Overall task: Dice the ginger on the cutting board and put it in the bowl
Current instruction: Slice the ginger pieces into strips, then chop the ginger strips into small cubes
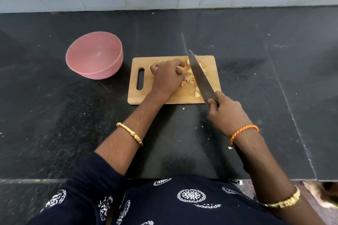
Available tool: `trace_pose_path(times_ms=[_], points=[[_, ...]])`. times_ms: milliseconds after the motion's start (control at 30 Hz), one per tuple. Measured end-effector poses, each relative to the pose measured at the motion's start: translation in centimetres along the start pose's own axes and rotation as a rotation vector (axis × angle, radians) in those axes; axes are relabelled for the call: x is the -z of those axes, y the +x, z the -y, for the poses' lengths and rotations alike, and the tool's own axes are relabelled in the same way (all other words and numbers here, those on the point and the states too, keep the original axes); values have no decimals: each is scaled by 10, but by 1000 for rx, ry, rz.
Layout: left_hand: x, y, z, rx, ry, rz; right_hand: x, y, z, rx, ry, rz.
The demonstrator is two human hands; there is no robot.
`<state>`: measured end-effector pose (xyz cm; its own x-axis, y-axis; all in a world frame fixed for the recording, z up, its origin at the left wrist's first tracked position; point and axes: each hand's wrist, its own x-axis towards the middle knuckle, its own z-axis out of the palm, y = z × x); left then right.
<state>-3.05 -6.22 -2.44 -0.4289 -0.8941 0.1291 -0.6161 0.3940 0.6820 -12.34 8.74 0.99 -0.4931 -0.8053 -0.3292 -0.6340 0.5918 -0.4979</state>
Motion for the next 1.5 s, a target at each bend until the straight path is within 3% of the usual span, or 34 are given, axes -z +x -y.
trace_pose_path(times_ms=[267,433,567,667,767,867,933,1100,1233,1367,1500], points=[[-2,0,-2,34,-25,-23,-10,11,5,21,-10,-4],[1,3,-6,14,34,-5,1,10,-5,47,189,-18],[9,10,-22,36,-167,27,-7,12,-11,96,267,-59],[15,11,-38,222,-388,160,-7,12,-9,146,420,-111],[20,7,-51,395,-589,378,0,11,-2,143,719,-5],[26,8,-56,505,-986,621,3,11,0,139,769,97],[27,14,-52,504,-1105,674,4,10,-2,107,755,135],[26,32,-36,629,-1248,512,4,1,-13,51,693,242],[22,39,-30,687,-1220,427,4,-5,-23,-6,636,246],[22,41,-29,712,-1087,373,9,-8,-33,-83,627,129],[19,40,-40,587,-786,327,8,2,-40,-80,546,14]])
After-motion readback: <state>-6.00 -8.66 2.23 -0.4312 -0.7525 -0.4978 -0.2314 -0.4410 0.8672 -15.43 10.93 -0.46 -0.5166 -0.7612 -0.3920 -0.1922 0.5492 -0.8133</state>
